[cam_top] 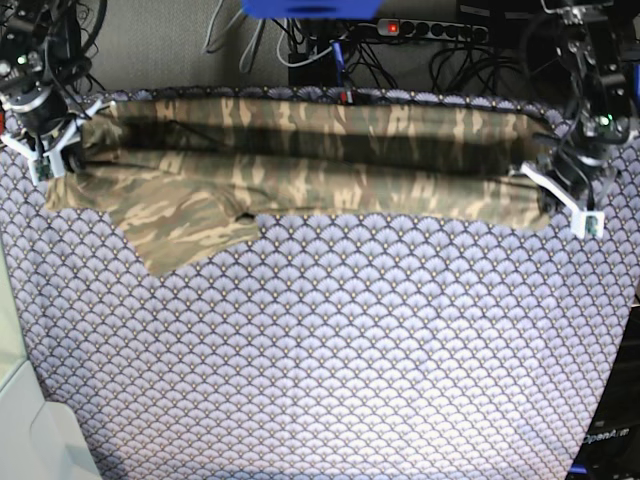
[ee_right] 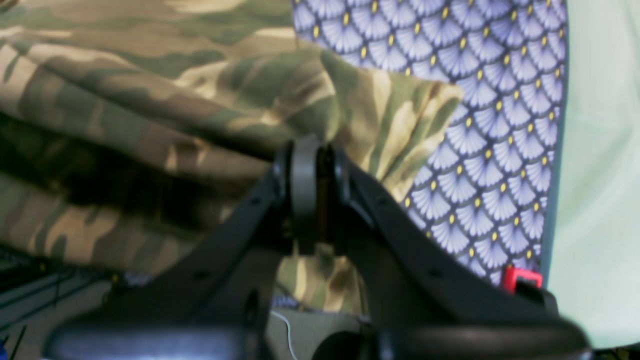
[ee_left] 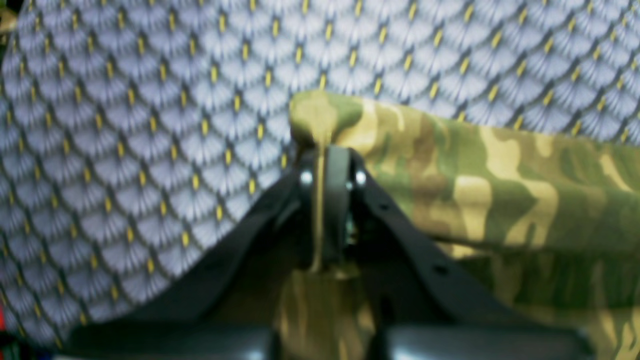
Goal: Fold the T-shirt properly
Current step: 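Lift the hem with both grippers and fold it onto the collar fold, then open both grippers and release the folded hem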
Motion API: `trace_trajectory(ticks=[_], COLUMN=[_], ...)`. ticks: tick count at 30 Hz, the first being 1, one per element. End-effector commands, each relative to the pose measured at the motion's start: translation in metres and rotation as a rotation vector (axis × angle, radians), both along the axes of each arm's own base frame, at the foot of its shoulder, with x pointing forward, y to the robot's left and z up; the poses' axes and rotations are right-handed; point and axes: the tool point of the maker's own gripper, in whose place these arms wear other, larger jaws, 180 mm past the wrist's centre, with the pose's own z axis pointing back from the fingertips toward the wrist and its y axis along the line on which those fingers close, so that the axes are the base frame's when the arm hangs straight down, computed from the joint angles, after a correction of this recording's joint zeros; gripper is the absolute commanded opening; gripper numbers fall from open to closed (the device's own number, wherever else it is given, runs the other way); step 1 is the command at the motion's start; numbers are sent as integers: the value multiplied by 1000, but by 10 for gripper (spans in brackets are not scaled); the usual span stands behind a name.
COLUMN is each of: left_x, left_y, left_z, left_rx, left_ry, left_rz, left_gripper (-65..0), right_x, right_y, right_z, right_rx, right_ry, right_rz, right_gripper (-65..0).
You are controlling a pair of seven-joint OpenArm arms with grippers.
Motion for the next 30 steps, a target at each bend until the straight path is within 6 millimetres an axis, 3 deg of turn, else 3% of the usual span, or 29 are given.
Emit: trace_trajectory(ticks=[1, 5, 21, 26, 30], left_x=[6, -6, -15, -20, -23], left_y=[5, 4, 2, 7, 9], left_z=[14, 7, -4, -16, -24], left_rx=[23, 23, 16, 8, -1], left_ry=[-48, -21, 13, 48, 66], left_rz=[5, 2, 6, 20, 30], left_gripper=[-644, -644, -644, -644, -644], right_x=[5, -1, -31, -38, -41], right_y=[-4, -2, -1, -1, -14], right_z=[13, 11, -5, -6, -1], right_rx=[-18, 3, 8, 5, -14], right_ry=[-41, -34, 50, 65, 57], right_rz=[1, 3, 0, 2, -36], right_gripper=[-650, -650, -650, -650, -650])
